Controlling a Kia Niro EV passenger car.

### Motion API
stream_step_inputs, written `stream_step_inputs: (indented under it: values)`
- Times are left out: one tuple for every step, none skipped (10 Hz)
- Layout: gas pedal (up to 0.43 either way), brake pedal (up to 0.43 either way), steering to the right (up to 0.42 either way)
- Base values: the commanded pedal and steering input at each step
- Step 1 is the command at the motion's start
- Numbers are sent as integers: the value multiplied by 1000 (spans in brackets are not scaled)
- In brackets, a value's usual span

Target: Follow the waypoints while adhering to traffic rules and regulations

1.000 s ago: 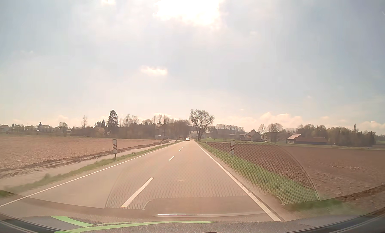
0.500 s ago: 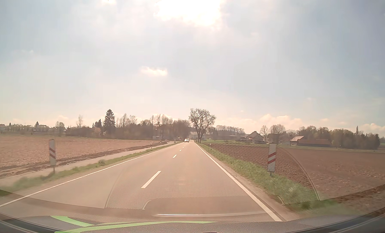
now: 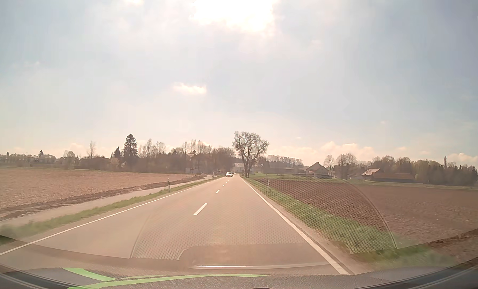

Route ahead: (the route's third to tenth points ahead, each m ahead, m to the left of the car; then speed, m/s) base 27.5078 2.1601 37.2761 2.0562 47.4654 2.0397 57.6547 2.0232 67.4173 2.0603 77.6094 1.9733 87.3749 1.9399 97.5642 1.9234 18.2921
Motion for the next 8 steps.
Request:
stream_step_inputs:
  values:
    - [79,0,2]
    - [79,0,1]
    - [79,0,0]
    - [79,0,0]
    - [79,0,1]
    - [79,0,0]
    - [79,0,0]
    - [79,0,0]
